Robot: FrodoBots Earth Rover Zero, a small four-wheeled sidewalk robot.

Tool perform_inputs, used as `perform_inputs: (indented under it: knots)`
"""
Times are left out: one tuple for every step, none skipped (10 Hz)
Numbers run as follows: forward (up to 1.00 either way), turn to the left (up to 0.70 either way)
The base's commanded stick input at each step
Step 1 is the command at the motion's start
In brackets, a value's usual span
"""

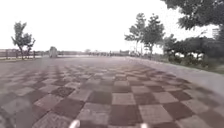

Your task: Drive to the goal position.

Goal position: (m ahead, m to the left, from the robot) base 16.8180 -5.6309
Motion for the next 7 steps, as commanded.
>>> perform_inputs:
  knots:
    - [0.7, 0.0]
    - [0.7, 0.0]
    - [0.7, 0.0]
    - [0.7, 0.0]
    - [0.7, 0.0]
    - [0.7, 0.0]
    - [0.7, 0.0]
